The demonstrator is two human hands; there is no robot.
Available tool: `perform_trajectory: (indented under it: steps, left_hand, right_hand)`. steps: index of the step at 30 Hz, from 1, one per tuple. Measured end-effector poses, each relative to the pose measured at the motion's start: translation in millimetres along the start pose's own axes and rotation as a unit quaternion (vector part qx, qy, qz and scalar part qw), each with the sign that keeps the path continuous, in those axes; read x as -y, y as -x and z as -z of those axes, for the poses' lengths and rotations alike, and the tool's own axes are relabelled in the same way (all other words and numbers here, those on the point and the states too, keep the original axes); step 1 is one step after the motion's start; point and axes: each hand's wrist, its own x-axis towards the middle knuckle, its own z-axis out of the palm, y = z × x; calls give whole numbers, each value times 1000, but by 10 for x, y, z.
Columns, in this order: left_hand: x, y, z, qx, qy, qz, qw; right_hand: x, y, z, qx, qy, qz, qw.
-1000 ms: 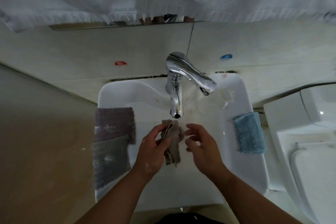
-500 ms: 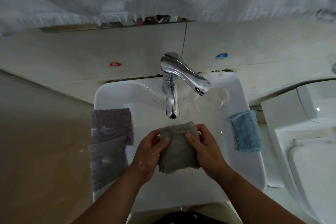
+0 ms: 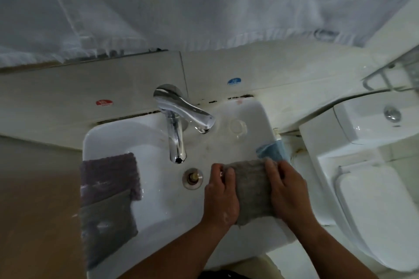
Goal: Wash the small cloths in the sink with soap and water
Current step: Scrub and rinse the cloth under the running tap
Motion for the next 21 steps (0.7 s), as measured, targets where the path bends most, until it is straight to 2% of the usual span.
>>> perform_trajectory:
  steps: [6,15,21]
  left_hand:
    - [-451,-234,-560,-23,9,-29,999]
    - [-343,-449,-980,-39,-17,25,999]
    - [-301,-492,-1175,-37,-22,62,997]
  right_hand:
    - [-202,-665,487,-1,64,24,998]
    - [-686,-1121,335,81,5,9,997]
    - [-839,-1153,167,93,-58,-4,994]
